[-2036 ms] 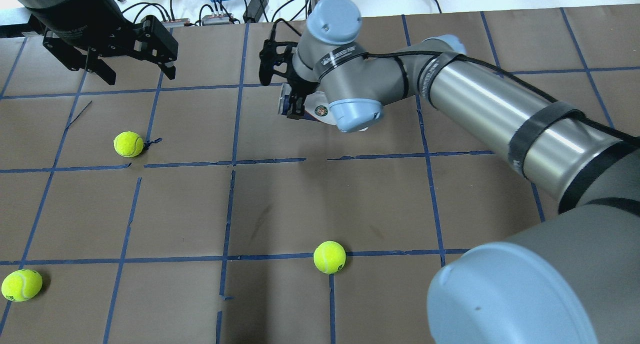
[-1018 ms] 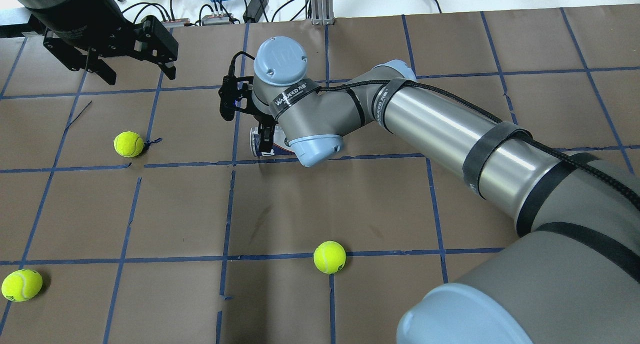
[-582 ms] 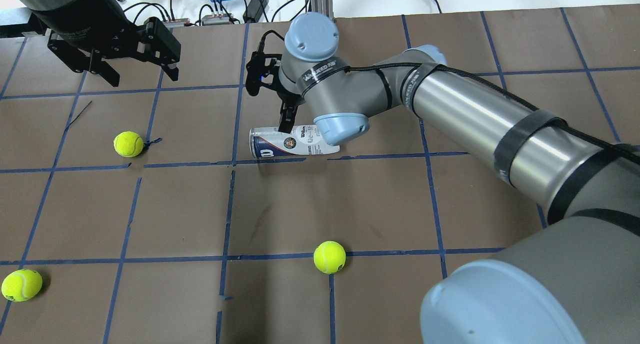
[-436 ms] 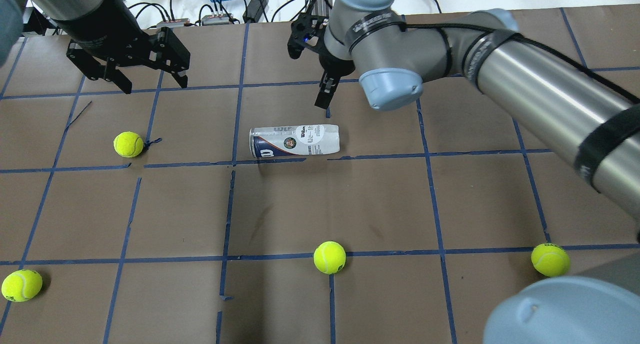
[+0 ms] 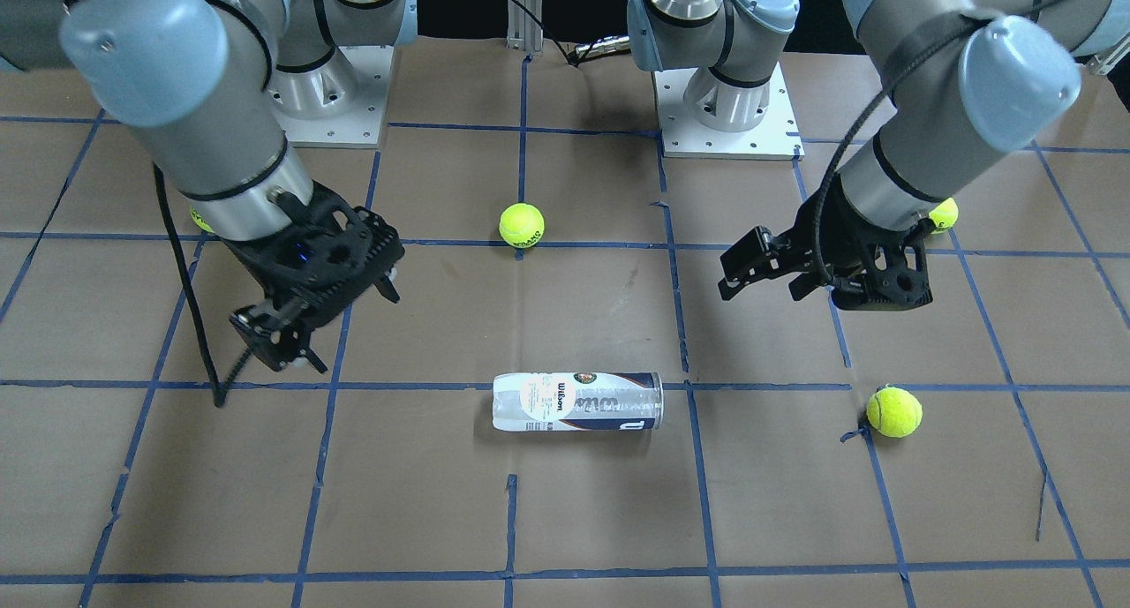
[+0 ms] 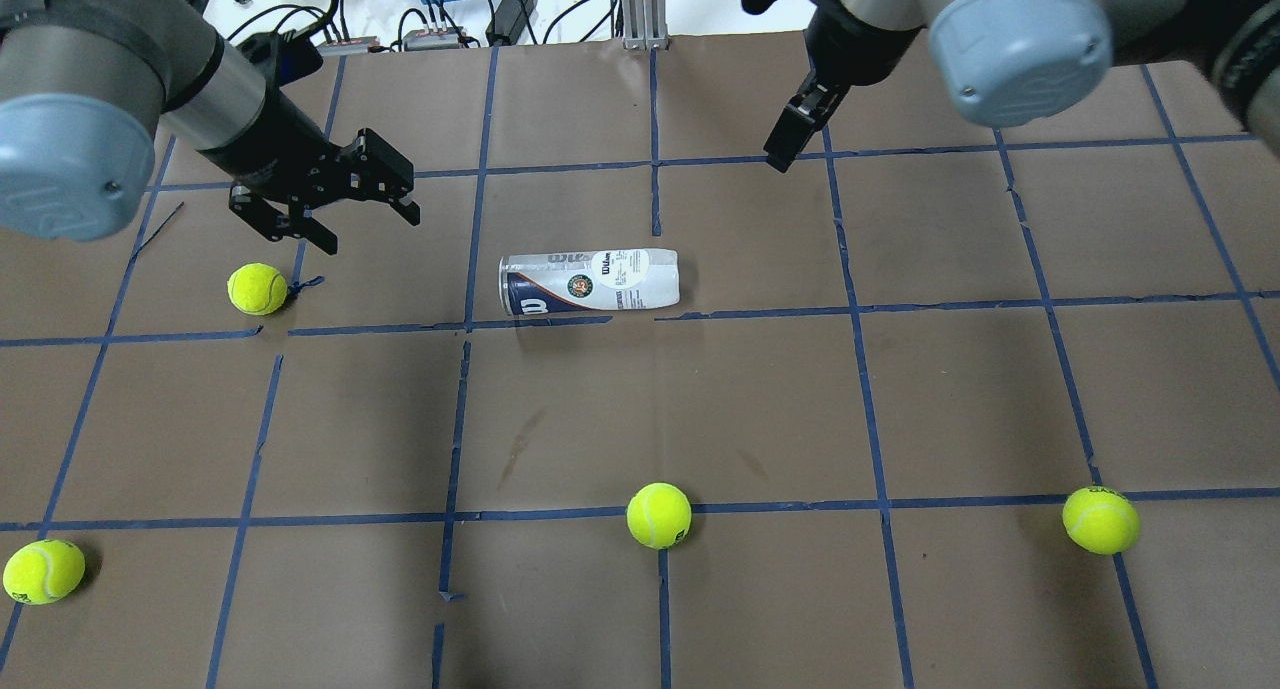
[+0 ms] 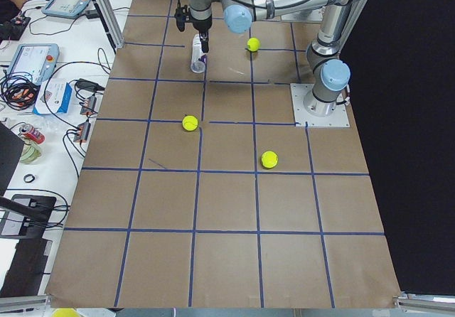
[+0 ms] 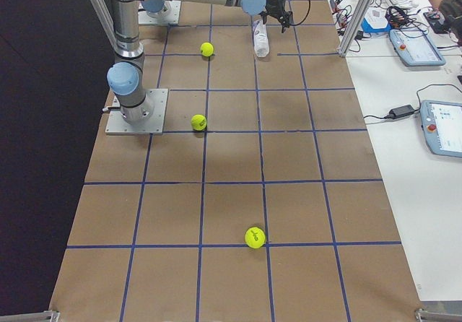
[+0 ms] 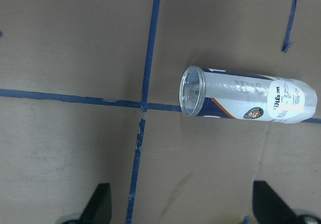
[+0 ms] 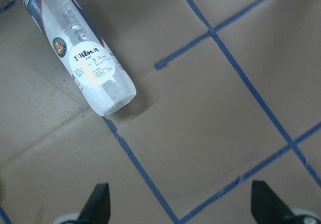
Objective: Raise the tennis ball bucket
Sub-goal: 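Reach the left gripper to the can's open end while the right gripper withdraws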
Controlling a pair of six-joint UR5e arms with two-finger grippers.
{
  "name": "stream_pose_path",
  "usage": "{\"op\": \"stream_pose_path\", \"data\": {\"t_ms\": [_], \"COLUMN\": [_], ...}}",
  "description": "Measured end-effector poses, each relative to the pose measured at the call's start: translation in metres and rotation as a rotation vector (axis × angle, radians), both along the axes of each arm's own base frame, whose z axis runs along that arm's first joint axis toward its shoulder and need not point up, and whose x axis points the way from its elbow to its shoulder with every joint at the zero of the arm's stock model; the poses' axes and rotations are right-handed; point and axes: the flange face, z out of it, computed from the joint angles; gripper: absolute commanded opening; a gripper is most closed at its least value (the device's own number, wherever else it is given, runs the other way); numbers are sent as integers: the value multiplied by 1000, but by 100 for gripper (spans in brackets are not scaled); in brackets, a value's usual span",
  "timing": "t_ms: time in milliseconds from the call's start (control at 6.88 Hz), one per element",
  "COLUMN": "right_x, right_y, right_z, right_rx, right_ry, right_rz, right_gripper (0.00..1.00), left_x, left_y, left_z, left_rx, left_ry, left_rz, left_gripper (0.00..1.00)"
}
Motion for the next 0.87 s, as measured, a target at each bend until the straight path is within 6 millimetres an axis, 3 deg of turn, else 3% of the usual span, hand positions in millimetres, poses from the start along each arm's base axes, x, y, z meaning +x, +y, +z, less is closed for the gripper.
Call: {"op": "stream_pose_path", "data": {"t_ms": [145, 436, 582, 873], "right_x": [-14, -28, -39, -73], "right_y": [22, 68, 84, 98], "right_z": [25, 64, 80, 82], "right_rx": [48, 126, 139, 236], "right_ry": [-6, -6, -8, -3], "right_rz": [-120, -330, -410, -569], "right_gripper": [100, 100, 100, 100], "left_x": [8, 3, -5, -14], "left_y": [1, -19, -24, -26], "left_z": [-38, -101, -117, -139], "left_rx": [5, -78, -105, -125], "left_ry": [95, 271, 315, 354], "left_rz": [19, -2, -30, -98], "left_gripper": [100, 100, 100, 98]}}
